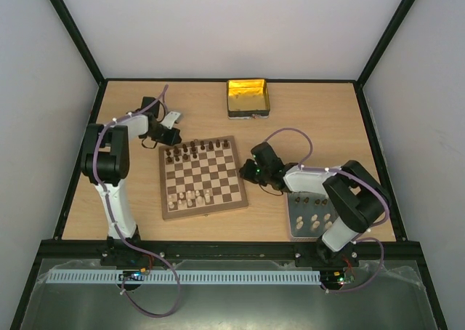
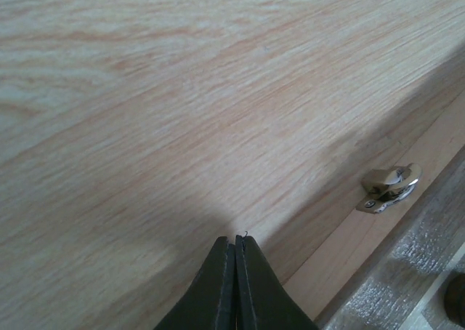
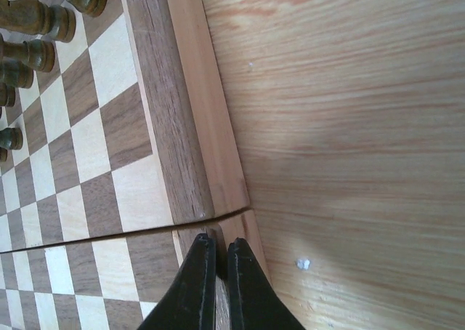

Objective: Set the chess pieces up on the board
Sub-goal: Move the chessboard to the center of the board.

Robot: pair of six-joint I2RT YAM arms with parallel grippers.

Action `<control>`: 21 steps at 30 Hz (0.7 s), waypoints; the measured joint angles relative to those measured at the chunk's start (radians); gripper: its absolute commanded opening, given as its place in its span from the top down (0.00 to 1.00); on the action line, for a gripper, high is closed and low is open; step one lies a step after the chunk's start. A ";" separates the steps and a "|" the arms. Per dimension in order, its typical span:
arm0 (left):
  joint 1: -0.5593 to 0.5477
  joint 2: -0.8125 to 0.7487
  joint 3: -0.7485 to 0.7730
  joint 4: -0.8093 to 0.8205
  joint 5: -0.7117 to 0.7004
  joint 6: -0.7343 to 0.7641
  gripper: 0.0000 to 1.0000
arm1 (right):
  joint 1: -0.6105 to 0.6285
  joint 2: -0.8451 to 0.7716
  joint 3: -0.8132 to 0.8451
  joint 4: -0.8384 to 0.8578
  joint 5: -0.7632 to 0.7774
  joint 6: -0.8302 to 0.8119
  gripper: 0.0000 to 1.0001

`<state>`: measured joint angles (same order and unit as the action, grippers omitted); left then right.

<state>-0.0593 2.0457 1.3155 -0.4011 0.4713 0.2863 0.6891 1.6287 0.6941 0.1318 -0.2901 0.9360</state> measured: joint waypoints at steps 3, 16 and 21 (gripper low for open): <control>0.013 -0.010 -0.013 -0.001 0.000 0.002 0.97 | 0.006 -0.016 -0.017 0.001 -0.005 0.009 0.98; 0.182 -0.048 -0.005 0.014 -0.019 -0.063 0.97 | 0.021 -0.045 -0.037 -0.019 -0.007 0.010 0.98; 0.288 -0.092 0.017 0.011 -0.016 -0.081 0.98 | 0.036 -0.057 -0.046 -0.026 0.009 0.006 0.98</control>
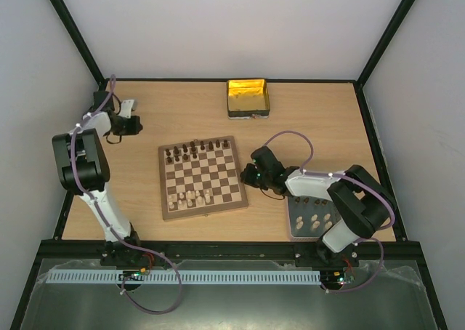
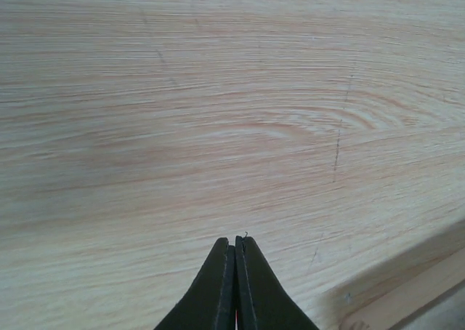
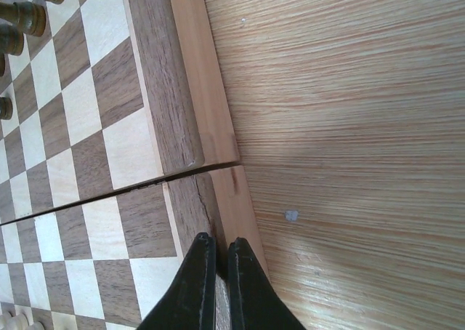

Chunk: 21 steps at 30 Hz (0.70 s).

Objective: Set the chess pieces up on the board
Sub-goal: Move the chessboard to the center of the board.

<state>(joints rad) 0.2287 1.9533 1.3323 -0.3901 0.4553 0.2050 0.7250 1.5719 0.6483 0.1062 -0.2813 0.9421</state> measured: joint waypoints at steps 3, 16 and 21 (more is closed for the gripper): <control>0.027 -0.032 -0.009 -0.029 -0.002 0.011 0.98 | 0.010 -0.005 -0.006 0.001 0.013 -0.001 0.98; 0.012 -0.154 -0.242 -0.214 0.037 0.129 0.98 | 0.042 0.001 -0.023 0.035 -0.019 -0.003 0.98; 0.012 -0.163 -0.270 -0.224 0.032 0.154 0.98 | 0.043 0.006 -0.024 0.040 -0.028 -0.010 0.98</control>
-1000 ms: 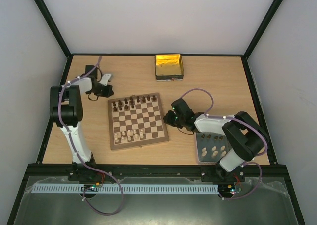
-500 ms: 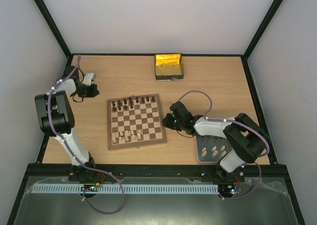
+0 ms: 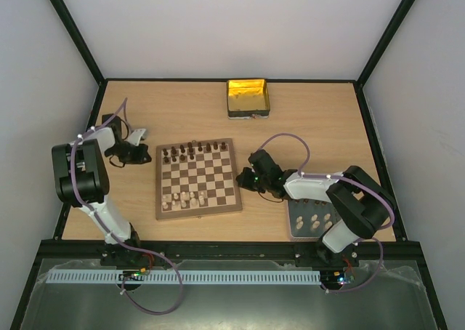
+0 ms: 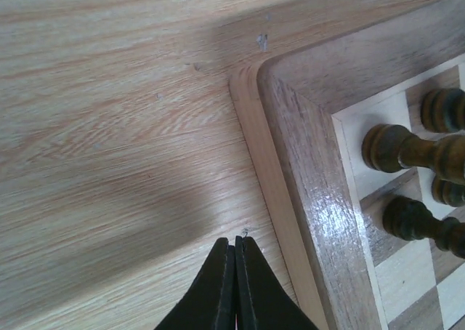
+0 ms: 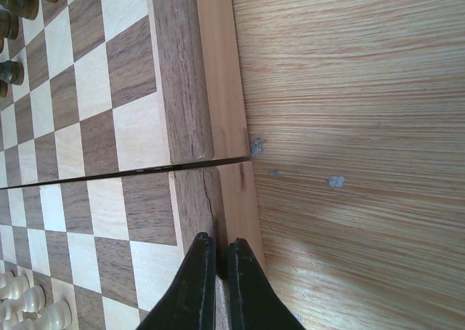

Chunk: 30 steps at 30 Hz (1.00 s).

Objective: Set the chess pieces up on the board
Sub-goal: Move the chessboard to the center of the board.

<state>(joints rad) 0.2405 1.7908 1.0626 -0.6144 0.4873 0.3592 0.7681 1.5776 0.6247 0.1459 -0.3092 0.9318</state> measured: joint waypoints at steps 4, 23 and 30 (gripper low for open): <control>0.000 0.030 0.000 -0.002 0.004 0.002 0.98 | 0.000 0.000 -0.006 0.008 -0.001 -0.004 0.98; -0.105 0.098 0.048 0.067 0.028 -0.057 0.98 | 0.011 -0.024 -0.053 0.047 -0.035 -0.010 0.98; -0.116 0.091 0.037 0.082 0.026 -0.056 0.98 | 0.017 -0.036 -0.057 0.043 -0.028 -0.013 0.98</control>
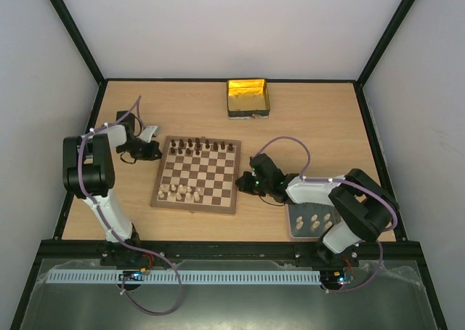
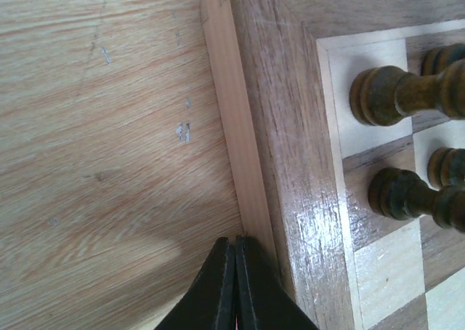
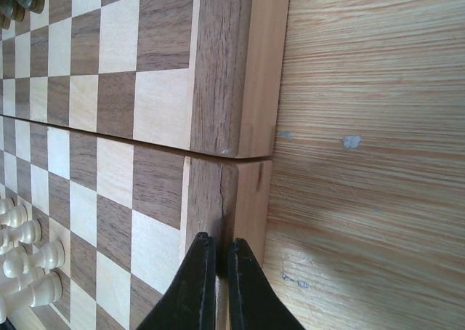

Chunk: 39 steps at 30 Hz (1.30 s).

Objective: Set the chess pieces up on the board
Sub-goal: Move the chessboard to the center of the board.

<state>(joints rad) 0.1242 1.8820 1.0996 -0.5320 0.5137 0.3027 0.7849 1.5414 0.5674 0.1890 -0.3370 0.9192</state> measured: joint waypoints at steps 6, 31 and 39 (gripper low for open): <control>0.000 -0.037 -0.048 0.014 -0.010 0.018 0.98 | 0.006 -0.002 0.027 -0.045 0.014 -0.011 0.98; 0.011 -0.137 -0.159 -0.169 -0.016 0.227 0.98 | -0.153 0.097 0.244 -0.431 0.105 -0.130 0.98; 0.010 -0.153 -0.183 -0.208 -0.011 0.278 0.98 | -0.164 0.217 0.382 -0.444 0.095 -0.145 0.98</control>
<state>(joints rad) 0.1345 1.7290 0.9165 -0.7403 0.5022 0.5808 0.6209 1.7588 0.9497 -0.2550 -0.2417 0.7742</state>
